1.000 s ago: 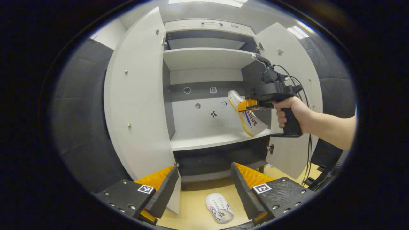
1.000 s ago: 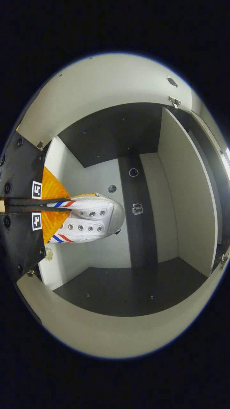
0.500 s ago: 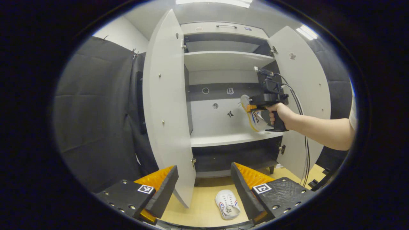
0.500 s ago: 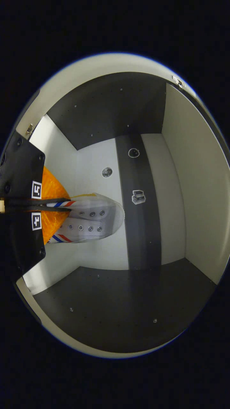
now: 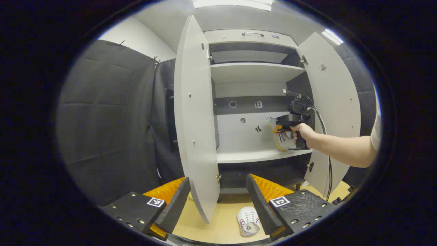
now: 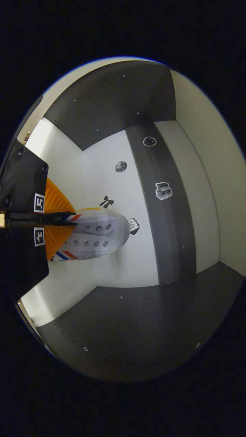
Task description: Grab one shoe with the right hand and put it into the shoe cabinet, grab the other shoe with the left hand and put it into the shoe cabinet; then close the right door with the right hand and the left door with the left hand.
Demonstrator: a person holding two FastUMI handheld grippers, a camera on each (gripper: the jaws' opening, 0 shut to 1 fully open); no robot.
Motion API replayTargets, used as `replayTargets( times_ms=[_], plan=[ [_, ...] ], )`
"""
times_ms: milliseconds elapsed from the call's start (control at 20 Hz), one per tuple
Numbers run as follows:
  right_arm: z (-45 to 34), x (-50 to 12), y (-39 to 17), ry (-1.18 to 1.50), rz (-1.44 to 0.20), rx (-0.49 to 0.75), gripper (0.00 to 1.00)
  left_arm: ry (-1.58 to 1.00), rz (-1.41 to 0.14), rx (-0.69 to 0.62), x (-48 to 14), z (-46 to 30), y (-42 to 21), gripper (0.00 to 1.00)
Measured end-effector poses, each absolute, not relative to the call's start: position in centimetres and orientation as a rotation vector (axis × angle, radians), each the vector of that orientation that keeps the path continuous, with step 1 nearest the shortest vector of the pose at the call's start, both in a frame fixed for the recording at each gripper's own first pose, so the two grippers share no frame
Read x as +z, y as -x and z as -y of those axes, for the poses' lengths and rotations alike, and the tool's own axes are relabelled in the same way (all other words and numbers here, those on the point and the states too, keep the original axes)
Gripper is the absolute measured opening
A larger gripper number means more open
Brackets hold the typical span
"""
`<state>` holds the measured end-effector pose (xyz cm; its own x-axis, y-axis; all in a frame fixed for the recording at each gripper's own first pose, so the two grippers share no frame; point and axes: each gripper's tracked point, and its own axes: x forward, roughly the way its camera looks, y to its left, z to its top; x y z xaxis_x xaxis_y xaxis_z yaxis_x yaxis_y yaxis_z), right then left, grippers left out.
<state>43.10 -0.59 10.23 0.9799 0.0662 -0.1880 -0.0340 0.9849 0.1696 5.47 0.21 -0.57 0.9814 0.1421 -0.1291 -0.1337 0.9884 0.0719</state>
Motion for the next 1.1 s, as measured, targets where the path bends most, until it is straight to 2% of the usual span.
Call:
replayTargets(
  times_ms=[50,350,450,650,750,800,850,1100],
  plan=[
    [0.6,10.0,-43.5,-0.173,-0.198,0.046,0.02,-0.061,-0.14,0.143,-0.7,-0.3,-5.3,0.94],
    [1.3,9.1,-44.0,-0.174,-0.217,0.007,0.07,-0.036,-0.159,0.151,-1.7,-0.3,-5.0,0.94],
    [1.3,10.5,-43.9,-0.179,-0.164,0.013,0.28,-0.036,-0.161,0.145,-1.9,-0.3,-5.0,0.95],
    [1.9,12.7,-42.1,-0.151,-0.103,-0.004,1.0,-0.044,-0.174,0.105,-2.9,0.1,-5.3,0.95],
    [2.3,13.8,-40.2,-0.102,-0.059,-0.019,0.92,-0.05,-0.194,0.083,-3.8,0.3,-5.6,0.95],
    [2.3,14.5,-39.0,-0.07,-0.031,-0.025,0.92,-0.051,-0.207,0.068,-4.6,0.5,-5.8,0.94],
    [2.4,15.1,-37.8,-0.036,-0.002,-0.031,0.98,-0.052,-0.221,0.054,-5.2,0.6,-6.0,0.96],
    [2.5,15.6,-30.5,0.085,0.101,-0.061,0.98,-0.047,-0.264,-0.042,-7.9,2.0,-6.8,0.94]
  ],
)
